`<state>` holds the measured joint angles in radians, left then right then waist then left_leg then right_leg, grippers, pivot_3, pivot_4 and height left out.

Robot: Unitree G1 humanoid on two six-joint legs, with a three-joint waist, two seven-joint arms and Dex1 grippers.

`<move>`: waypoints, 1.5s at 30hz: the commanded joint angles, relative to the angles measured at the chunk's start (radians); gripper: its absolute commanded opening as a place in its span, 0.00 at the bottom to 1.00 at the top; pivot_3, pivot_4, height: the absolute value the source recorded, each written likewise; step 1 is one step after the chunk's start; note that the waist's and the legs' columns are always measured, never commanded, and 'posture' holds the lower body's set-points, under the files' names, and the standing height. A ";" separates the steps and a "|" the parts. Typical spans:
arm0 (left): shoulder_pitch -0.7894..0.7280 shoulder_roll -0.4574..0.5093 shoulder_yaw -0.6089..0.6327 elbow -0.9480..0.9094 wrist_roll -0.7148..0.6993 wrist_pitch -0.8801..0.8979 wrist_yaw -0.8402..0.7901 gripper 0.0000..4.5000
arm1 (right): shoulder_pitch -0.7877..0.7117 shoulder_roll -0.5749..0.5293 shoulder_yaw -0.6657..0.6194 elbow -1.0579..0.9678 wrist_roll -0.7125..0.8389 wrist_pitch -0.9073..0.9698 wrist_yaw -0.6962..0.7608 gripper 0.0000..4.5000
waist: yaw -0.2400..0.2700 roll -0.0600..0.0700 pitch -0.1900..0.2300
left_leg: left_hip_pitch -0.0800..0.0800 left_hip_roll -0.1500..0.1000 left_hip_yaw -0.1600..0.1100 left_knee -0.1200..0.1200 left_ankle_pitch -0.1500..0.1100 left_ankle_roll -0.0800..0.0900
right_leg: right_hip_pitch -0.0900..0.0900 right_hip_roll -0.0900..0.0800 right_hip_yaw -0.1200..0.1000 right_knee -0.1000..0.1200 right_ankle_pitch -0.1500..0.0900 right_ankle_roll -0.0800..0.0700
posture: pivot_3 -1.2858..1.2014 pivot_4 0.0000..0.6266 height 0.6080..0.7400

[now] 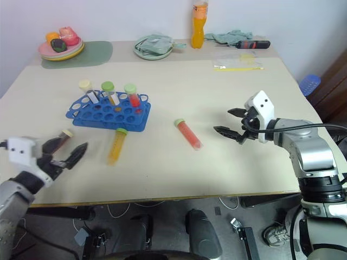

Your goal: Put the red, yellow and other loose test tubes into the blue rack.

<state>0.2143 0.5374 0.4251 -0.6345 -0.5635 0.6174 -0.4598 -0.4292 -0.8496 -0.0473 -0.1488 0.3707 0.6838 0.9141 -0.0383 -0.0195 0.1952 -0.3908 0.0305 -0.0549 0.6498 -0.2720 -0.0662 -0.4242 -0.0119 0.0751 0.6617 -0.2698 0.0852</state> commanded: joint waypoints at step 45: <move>-0.032 0.010 -0.343 0.047 0.185 -0.205 -0.140 1.00 | -0.633 0.431 0.303 0.061 0.476 0.770 -0.908 0.17 | -0.010 0.001 0.000 | -0.002 0.001 -0.001 -0.002 0.000 0.001 | -0.004 0.001 -0.001 0.001 0.000 -0.002 | 0.52 0.24 1.00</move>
<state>0.1729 0.5462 0.0555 -0.5642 -0.3816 0.4390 -0.6058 -1.0739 -0.3885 0.3011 0.1309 0.8417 1.5685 -0.0757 -0.0481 -0.0183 0.1952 -0.3936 0.0316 -0.0563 0.6481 -0.2725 -0.0649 -0.4281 -0.0108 0.0739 0.6625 -0.2699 0.0837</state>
